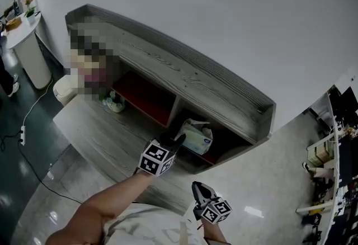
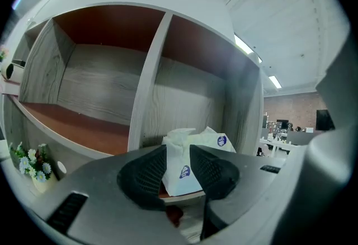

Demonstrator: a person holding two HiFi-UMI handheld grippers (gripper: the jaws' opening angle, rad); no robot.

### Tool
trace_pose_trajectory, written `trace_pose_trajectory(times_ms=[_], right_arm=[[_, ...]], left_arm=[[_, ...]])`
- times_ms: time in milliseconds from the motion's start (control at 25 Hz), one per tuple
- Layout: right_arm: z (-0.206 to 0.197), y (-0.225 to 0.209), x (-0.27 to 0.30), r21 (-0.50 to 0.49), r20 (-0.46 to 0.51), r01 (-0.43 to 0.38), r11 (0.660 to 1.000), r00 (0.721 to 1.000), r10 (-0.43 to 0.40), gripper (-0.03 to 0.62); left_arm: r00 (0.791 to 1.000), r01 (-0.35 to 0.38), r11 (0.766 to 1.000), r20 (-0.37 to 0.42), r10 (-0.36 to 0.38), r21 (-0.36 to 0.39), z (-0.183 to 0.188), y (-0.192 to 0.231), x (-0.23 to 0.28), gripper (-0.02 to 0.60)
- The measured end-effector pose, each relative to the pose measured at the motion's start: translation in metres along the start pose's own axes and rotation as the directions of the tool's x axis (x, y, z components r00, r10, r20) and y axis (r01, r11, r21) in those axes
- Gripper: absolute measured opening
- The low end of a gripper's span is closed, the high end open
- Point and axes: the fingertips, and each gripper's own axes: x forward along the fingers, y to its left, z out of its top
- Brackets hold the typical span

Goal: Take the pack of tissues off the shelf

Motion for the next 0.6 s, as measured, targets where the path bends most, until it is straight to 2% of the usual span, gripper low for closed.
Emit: trace_pose_trajectory(times_ms=[280, 600], right_arm=[[-0.0015, -0.0046, 0.0008, 0.018, -0.001, 0.009, 1.000, 1.000, -0.009, 0.005], [-0.0019, -0.0079, 0.0029, 0.028, 0.001, 0.011, 1.000, 1.000, -0.011, 0.005]], left_arm=[[1.000, 0.002, 1.000, -0.021, -0.003, -0.013, -0.0049, 0.0006, 0.0078, 0.141], [1.000, 0.007, 1.000, -0.019, -0.007, -0.005, -0.0059, 0.0006, 0.0093, 0.072]])
